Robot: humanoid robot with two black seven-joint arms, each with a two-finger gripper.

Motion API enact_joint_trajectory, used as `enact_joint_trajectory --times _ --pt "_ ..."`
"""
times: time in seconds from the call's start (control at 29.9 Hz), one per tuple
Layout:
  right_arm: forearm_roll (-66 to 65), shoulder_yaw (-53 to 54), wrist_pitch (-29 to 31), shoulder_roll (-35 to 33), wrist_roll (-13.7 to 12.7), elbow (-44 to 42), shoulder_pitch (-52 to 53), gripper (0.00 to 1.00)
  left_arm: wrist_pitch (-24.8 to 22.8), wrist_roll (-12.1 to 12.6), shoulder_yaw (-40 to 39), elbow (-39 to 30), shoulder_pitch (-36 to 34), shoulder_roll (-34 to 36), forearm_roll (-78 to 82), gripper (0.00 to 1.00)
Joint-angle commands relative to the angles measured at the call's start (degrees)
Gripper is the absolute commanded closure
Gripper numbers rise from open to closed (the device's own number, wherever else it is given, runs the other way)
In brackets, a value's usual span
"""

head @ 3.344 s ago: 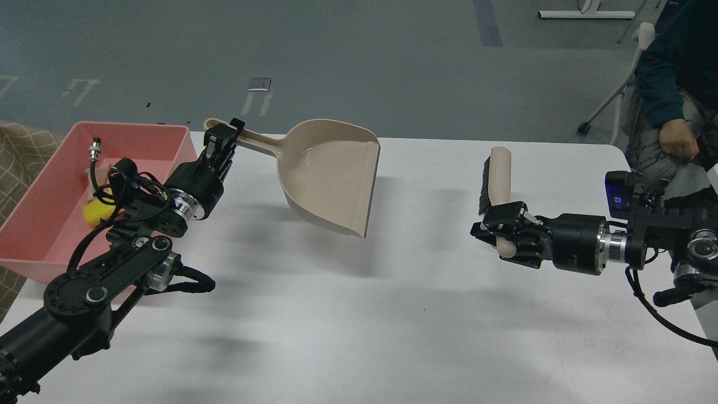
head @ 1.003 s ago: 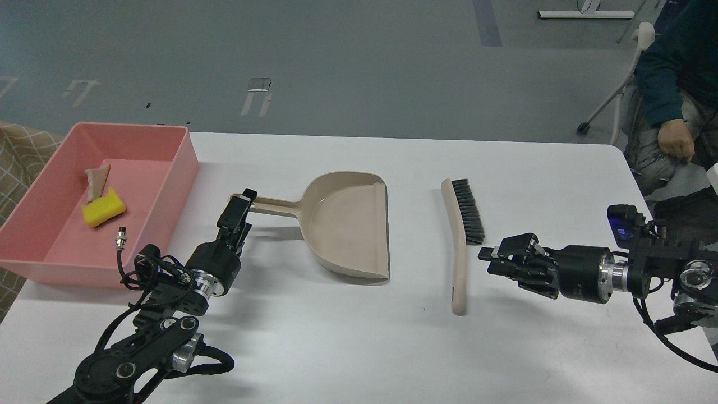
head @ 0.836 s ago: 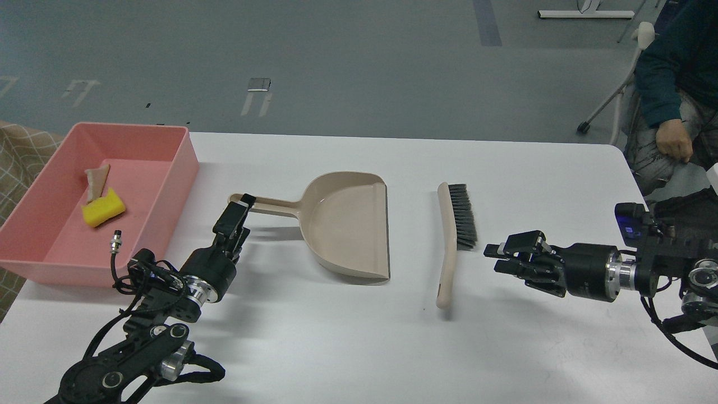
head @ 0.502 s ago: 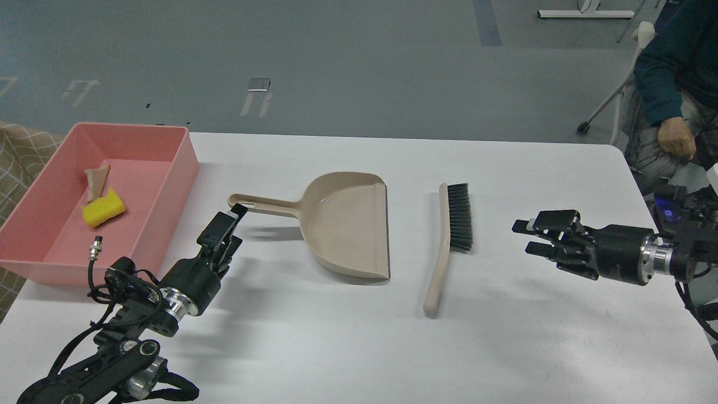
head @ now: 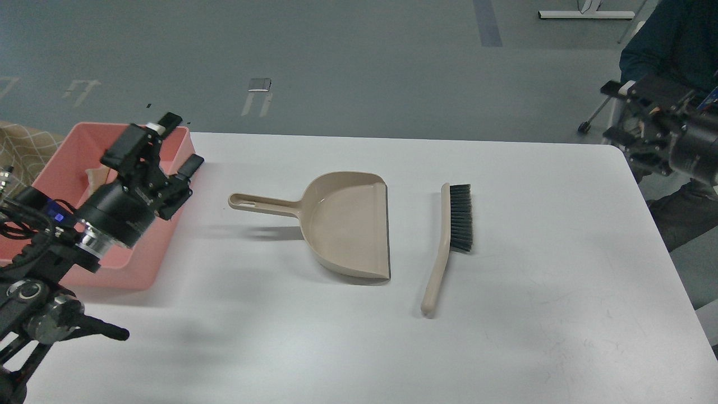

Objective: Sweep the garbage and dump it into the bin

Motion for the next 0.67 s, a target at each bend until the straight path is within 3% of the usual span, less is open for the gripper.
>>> enact_joint_trajectory --times 0.0,0.1,0.27,0.47,0.64 --pt "1.15 6.47 0.03 3.24 0.0 -6.5 0.86 0.01 -0.81 2.87 -0.72 4.19 -7.04 -0.33 -3.62 0.01" --pt "1.15 8.24 0.03 8.95 0.0 -14.67 5.41 0.01 -1.16 3.49 0.07 11.74 -15.74 -1.38 -4.06 0.01" --pt "1.15 8.67 0.03 18.17 0.09 -24.34 11.66 0.01 -1.52 4.1 5.07 27.01 -31.81 -9.1 -4.15 0.01" --pt "1.94 8.94 0.03 25.65 0.18 -29.88 16.14 0.01 -3.7 4.01 6.4 45.12 -43.43 -17.8 -7.48 0.01" --pt "2.29 10.87 0.03 28.56 0.62 -32.0 17.38 0.01 -6.78 3.84 7.19 54.72 -48.1 -22.46 -8.54 0.01"
